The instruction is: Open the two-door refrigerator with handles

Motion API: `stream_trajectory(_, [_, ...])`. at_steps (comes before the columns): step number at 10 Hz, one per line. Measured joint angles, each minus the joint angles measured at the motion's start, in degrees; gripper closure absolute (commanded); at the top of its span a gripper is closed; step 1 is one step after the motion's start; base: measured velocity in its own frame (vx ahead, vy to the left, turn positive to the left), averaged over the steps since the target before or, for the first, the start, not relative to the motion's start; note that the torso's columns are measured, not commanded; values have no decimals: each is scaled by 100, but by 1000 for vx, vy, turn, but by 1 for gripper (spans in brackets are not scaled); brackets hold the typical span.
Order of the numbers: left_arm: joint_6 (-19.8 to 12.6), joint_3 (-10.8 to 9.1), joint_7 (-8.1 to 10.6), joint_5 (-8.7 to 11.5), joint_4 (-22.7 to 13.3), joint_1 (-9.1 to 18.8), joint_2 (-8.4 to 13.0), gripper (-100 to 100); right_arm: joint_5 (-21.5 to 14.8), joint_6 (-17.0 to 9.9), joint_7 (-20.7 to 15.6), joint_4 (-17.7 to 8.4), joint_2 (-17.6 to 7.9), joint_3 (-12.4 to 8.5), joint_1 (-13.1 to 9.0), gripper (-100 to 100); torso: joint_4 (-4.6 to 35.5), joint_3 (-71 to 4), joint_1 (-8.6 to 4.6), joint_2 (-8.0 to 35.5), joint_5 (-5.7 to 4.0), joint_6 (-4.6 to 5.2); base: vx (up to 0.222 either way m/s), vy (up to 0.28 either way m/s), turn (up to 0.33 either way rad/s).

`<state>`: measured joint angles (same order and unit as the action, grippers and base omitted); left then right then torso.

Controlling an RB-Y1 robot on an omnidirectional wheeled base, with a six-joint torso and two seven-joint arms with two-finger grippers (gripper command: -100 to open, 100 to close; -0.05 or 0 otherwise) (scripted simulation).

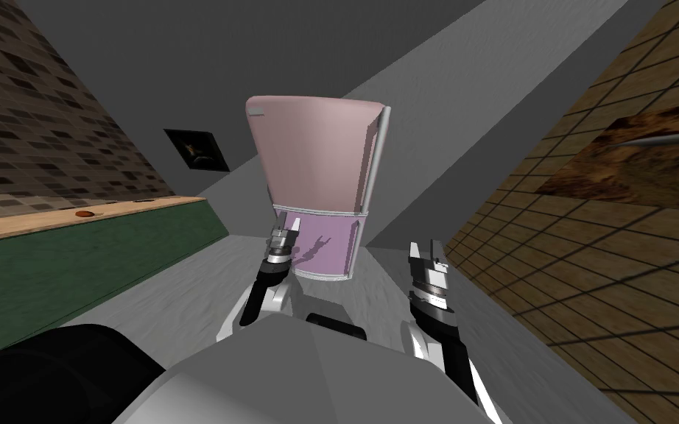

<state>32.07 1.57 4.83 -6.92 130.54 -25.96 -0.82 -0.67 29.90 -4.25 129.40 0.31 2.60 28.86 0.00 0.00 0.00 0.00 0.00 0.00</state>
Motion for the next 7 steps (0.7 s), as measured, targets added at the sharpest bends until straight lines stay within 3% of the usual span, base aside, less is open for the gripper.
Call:
stream_trajectory(2, [0, 0, 0, 0, 0, 0, 0, 0, 0, 0, 0, 0, 0, 0, 0, 0, 600, -1200, 0, 597, 0, 0, 0, 0, 0])
stream_trajectory(7, [0, 0, 0, 0, 1, 0, 0, 0, 0, 1, 0, 2, 0, 0, 0, 0, 2691, -5381, 0, 2692, 0, 0, 0, 0, 0])
